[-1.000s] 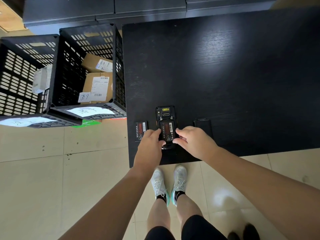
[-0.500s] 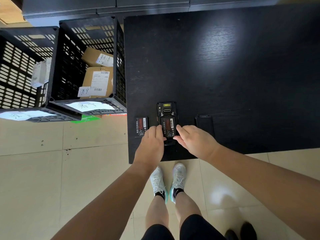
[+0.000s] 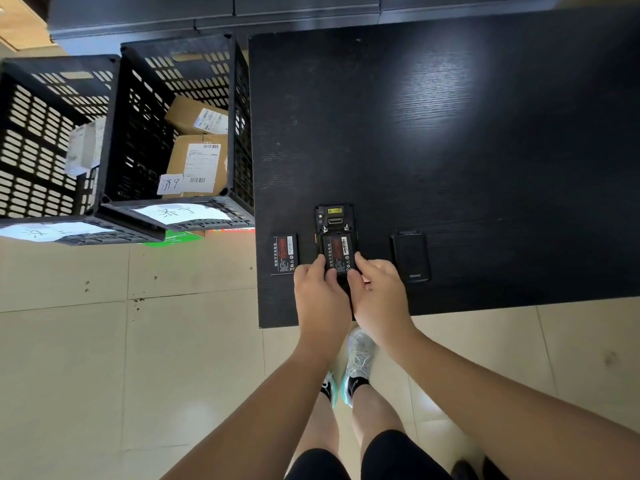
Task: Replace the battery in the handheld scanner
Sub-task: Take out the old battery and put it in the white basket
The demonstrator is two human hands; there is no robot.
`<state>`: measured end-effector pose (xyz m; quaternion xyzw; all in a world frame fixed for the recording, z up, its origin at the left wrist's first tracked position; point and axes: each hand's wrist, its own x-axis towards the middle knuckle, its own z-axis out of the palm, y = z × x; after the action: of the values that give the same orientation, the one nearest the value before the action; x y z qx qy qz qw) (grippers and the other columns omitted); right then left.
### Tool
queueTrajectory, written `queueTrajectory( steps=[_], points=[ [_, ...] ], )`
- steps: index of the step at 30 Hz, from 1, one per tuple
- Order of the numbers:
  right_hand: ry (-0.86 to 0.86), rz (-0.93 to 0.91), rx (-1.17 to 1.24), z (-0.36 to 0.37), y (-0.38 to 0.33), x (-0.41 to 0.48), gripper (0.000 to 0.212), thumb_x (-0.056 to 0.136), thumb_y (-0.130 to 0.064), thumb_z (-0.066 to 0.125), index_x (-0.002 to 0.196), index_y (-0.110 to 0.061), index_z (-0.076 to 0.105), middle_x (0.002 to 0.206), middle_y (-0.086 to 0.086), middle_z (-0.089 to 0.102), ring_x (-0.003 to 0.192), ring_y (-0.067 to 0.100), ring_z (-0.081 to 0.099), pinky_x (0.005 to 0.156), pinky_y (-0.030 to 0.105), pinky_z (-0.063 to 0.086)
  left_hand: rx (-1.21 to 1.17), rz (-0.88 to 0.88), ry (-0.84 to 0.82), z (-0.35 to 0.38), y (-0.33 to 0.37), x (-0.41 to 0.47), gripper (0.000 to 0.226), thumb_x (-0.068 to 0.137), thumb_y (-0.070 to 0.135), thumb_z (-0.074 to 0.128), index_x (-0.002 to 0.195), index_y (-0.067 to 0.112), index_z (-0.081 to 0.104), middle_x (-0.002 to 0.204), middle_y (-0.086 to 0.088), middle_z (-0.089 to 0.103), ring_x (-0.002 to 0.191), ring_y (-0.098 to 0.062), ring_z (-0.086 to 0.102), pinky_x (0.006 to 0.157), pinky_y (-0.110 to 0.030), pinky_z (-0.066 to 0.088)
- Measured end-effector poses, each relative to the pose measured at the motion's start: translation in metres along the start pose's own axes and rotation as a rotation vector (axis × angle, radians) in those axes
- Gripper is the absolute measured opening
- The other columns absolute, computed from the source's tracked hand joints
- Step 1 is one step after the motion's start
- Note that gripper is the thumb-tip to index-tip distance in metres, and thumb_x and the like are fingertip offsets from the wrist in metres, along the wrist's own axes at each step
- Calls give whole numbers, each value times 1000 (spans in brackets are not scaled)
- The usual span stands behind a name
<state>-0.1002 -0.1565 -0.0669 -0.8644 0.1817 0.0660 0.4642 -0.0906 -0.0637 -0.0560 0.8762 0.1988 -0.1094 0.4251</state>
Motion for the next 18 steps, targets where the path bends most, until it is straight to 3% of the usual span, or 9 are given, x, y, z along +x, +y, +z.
queueTrajectory(
  steps=[4, 6, 10, 15, 18],
  points=[
    [30, 330, 233, 4, -15, 1, 37, 92, -17, 61, 128, -20, 63, 116, -2, 53, 85, 8, 62, 92, 34, 51, -203, -208, -2, -2, 5, 3, 34, 94, 19, 56, 127, 14, 61, 120, 0, 65, 94, -5, 60, 76, -11, 41],
    [51, 367, 261, 4, -18, 1, 35, 90, -16, 62, 124, -22, 66, 118, 0, 56, 83, 5, 62, 94, 40, 51, -266, -266, 27, -2, 4, 6, 32, 91, 20, 60, 123, 16, 65, 111, 8, 70, 82, 5, 59, 65, -2, 36],
    [60, 455, 372, 6, -19, 5, 31, 90, -18, 63, 120, -24, 69, 118, 0, 63, 97, 14, 65, 93, 42, 53, -312, -309, 51, -3, 1, 10, 28, 88, 21, 65, 115, 18, 70, 95, 14, 69, 84, 1, 62, 63, -2, 37],
    [84, 494, 451, 8, -16, 6, 28, 87, -22, 68, 116, -22, 71, 104, -10, 70, 96, 10, 67, 91, 37, 55, -374, -337, 48, -6, 0, 13, 27, 82, 19, 73, 109, 20, 74, 81, 17, 70, 79, 1, 66, 68, -12, 46],
    [59, 535, 510, 5, -14, 11, 27, 85, -24, 72, 112, -22, 72, 102, -10, 72, 90, 2, 66, 82, 26, 54, -414, -359, 44, -7, -2, 15, 26, 79, 18, 76, 104, 22, 75, 74, 19, 71, 69, 8, 65, 62, -8, 44]
  ],
)
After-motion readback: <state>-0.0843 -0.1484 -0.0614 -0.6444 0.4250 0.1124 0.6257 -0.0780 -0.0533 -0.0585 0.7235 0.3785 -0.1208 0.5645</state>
